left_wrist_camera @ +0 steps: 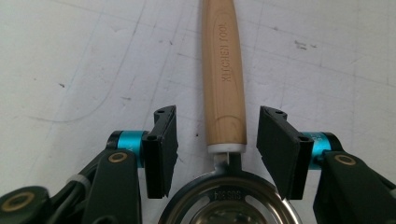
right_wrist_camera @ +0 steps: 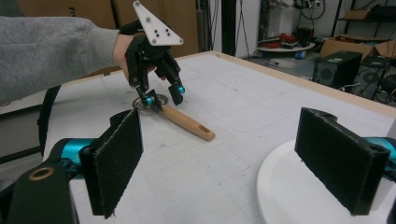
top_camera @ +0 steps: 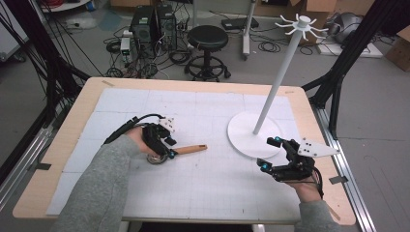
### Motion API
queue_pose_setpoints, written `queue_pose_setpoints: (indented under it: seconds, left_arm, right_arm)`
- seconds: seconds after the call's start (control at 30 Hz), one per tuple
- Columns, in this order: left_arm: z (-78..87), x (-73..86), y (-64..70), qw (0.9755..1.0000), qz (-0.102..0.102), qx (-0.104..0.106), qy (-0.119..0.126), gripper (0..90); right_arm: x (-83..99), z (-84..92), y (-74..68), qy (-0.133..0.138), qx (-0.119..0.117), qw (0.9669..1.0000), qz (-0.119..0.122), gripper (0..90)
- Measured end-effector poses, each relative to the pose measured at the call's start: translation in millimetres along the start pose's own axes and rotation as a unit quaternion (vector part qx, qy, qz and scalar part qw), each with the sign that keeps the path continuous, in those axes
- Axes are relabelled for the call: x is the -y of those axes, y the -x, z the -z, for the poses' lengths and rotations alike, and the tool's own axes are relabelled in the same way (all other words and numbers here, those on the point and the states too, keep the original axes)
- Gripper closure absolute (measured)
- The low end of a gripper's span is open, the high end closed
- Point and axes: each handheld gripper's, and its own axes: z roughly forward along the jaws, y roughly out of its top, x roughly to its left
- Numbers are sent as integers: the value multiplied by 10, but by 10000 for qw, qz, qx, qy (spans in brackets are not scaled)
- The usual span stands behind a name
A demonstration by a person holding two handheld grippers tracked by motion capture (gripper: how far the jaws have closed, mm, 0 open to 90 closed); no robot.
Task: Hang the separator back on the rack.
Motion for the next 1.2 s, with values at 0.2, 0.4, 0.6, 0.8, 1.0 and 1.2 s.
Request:
queue_pose_setpoints:
  seconds: [0.2, 0.4, 0.6, 0.8, 1.0, 1.2]
  left_arm:
    - [-66, 3, -2, 9999, -33, -9, -131, 507]
    - [-59, 5, -11, 9998, -53, -23, -169, 532]
    - [-64, 0, 10, 9997, -69, -88, -195, 558]
    - [-56, -16, 56, 9991, -133, -173, -352, 604]
    - [-50, -7, 61, 9992, -96, -122, -373, 636]
    - [-50, -20, 74, 9987, -164, -172, -450, 654]
  right_arm:
    - [2, 0, 4, -2, -2, 10000, -18, 144]
    - [3, -6, 3, -9, -11, 10000, 11, 144]
    - [3, -6, 2, -10, -5, 10000, 19, 144]
    - [5, -6, -3, -41, -17, 10000, -4, 144]
    - [7, -12, -7, -62, -29, 10000, -4, 144]
    - [7, -15, -6, -61, -34, 10000, 8, 145]
